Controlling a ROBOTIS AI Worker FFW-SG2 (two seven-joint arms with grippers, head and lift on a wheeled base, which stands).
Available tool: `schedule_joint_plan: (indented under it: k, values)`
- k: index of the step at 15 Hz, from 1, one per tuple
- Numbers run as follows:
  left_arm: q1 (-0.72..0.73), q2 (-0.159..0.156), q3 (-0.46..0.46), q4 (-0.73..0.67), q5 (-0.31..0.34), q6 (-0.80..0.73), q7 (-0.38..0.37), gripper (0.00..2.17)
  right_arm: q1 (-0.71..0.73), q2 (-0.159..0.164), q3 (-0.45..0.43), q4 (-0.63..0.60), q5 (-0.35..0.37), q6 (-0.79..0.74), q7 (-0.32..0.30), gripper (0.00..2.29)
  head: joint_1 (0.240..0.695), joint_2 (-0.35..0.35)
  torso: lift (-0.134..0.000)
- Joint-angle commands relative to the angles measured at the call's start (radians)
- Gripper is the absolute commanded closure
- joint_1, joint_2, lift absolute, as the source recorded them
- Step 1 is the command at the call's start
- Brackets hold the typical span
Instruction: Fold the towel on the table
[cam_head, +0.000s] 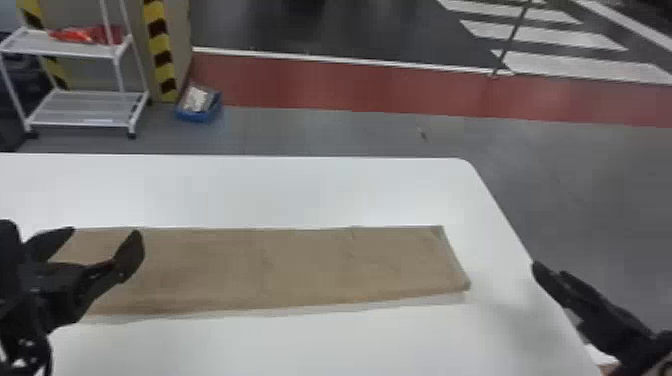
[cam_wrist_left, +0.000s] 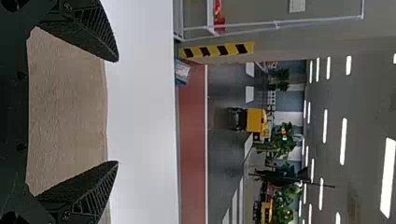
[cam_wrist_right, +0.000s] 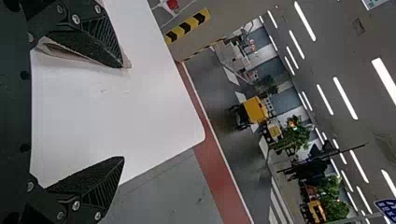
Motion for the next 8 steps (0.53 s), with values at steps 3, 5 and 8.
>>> schedule_joint_plan:
  k: [3, 5, 8]
  values:
    - [0.002, -0.036, -0.028, 0.012, 0.018, 0.020, 0.024, 0.11, 0.001, 0.000, -0.015, 0.015, 0.000, -0.003, 0.009, 0.20, 0.695, -0.273, -0.124]
    - [0.002, -0.036, -0.026, 0.018, 0.018, 0.020, 0.029, 0.10, -0.002, 0.000, -0.016, 0.018, -0.001, -0.003, 0.011, 0.20, 0.695, -0.282, -0.124]
    - [0.002, -0.040, -0.019, 0.012, 0.022, 0.020, 0.030, 0.10, -0.004, 0.000, -0.015, 0.018, 0.000, -0.003, 0.011, 0.20, 0.695, -0.282, -0.124]
